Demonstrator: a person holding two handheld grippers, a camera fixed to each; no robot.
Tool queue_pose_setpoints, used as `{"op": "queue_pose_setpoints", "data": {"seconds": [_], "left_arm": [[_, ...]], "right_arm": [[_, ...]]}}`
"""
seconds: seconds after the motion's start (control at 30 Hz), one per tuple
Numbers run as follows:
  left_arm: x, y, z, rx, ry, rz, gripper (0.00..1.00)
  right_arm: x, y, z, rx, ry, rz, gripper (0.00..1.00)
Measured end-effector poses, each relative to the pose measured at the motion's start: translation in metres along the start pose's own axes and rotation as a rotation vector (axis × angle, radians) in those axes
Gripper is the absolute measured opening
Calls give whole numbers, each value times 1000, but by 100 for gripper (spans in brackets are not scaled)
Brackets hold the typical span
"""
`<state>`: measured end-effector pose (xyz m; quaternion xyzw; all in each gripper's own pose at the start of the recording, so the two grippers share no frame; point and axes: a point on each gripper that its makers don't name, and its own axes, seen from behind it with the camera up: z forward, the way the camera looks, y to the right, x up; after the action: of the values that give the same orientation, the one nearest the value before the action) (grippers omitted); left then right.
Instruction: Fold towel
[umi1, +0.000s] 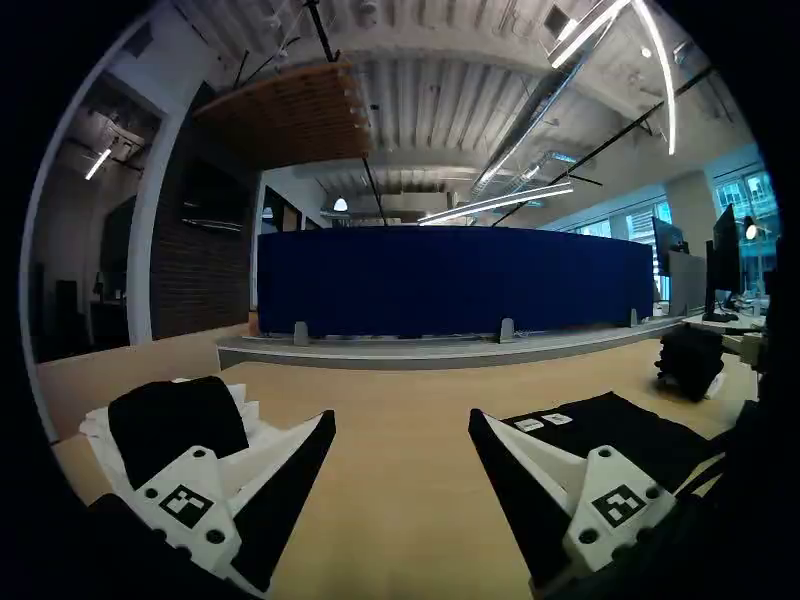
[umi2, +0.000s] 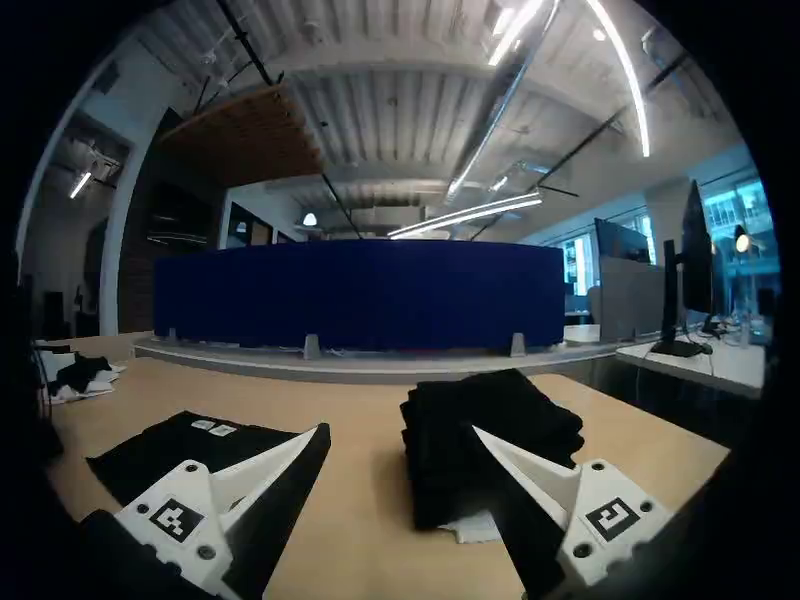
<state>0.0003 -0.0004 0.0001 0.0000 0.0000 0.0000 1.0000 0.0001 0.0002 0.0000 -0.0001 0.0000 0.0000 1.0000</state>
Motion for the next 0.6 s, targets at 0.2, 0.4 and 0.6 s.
{"op": "queue_pose_setpoints", "data": {"seconds": [0.2,0.4,0.6], "left_arm": [[6,-6,2,3,2,8,99],[36,-4,0,-12,9,5,99],[72,15,-6,-66,-24,-6,99]], "right_arm": [[3,4,-3,-5,2,-1,100],[29,11,-10,-17,-9,7,100],[69,2,-14,7,-22,-6,100]]}}
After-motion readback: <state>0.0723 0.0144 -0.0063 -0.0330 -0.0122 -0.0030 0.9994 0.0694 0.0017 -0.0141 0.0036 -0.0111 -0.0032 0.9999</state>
